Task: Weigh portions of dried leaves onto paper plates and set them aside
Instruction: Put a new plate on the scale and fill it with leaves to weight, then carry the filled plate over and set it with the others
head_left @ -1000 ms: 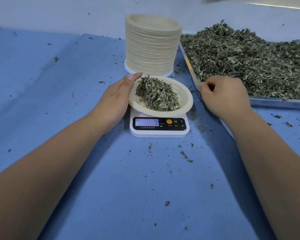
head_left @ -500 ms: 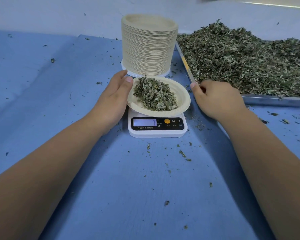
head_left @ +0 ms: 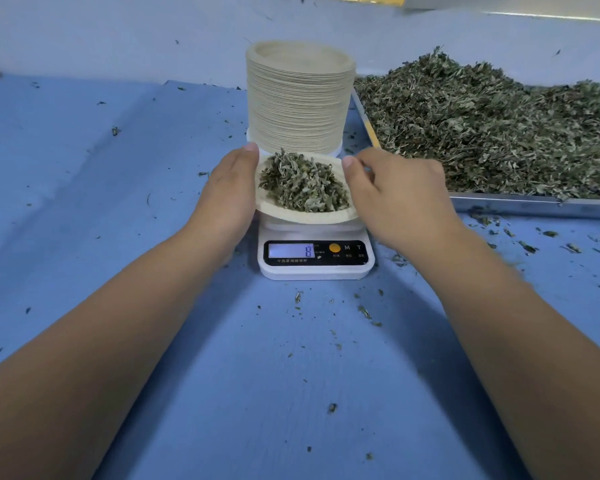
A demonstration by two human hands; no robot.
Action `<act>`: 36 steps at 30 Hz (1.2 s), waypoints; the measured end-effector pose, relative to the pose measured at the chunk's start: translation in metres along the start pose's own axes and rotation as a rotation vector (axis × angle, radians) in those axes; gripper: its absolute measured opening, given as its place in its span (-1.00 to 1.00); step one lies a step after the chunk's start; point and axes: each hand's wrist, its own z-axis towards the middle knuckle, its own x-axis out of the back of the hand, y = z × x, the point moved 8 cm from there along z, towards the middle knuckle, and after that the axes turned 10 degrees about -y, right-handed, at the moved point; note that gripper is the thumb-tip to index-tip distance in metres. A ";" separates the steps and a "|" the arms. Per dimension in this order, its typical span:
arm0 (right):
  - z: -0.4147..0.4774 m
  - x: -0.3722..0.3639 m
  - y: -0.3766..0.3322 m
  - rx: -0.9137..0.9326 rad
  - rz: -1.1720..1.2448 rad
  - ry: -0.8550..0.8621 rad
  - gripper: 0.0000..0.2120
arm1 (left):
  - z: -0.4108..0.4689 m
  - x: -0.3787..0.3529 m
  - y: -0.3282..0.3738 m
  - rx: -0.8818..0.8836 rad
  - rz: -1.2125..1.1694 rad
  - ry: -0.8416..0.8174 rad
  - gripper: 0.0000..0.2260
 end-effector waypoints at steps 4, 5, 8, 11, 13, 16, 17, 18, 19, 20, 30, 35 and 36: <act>-0.001 0.001 -0.011 -0.010 0.405 -0.062 -0.63 | 0.000 0.024 0.013 0.002 -0.199 0.051 -0.79; -0.001 0.001 -0.020 0.008 0.456 -0.071 -0.63 | -0.002 0.033 0.014 -0.010 -0.194 0.078 -0.80; 0.001 -0.007 -0.053 0.073 0.489 -0.116 -0.59 | -0.010 0.061 0.014 -0.024 -0.164 0.136 -0.81; 0.006 -0.015 -0.090 0.139 0.566 -0.192 -0.59 | -0.024 0.101 0.008 -0.030 -0.073 0.187 -0.76; 0.010 -0.021 -0.118 0.199 0.604 -0.271 -0.59 | -0.035 0.132 0.005 -0.040 -0.003 0.224 -0.79; 0.008 -0.038 -0.167 0.311 0.557 -0.412 -0.58 | -0.054 0.186 0.003 -0.041 0.082 0.318 -0.82; 0.006 -0.045 -0.185 0.356 0.519 -0.447 -0.56 | -0.061 0.205 0.002 -0.038 0.093 0.358 -0.82; 0.004 -0.053 -0.204 0.395 0.490 -0.467 -0.55 | -0.070 0.224 -0.001 -0.027 0.083 0.396 -0.83; 0.004 -0.060 -0.222 0.427 0.476 -0.472 -0.55 | -0.079 0.243 -0.005 -0.014 0.064 0.434 -0.83; 0.004 -0.068 -0.241 0.452 0.479 -0.468 -0.55 | -0.088 0.261 -0.010 0.004 0.054 0.466 -0.84; 0.014 -0.160 -0.418 0.591 0.527 -0.570 -0.49 | -0.177 0.428 -0.054 0.156 0.423 0.705 -0.66; 0.027 -0.203 -0.482 0.603 0.426 -0.579 -0.35 | -0.196 0.494 -0.073 0.272 0.509 0.751 -0.65; 0.031 -0.210 -0.491 0.605 0.406 -0.569 -0.35 | -0.199 0.503 -0.076 0.296 0.557 0.747 -0.66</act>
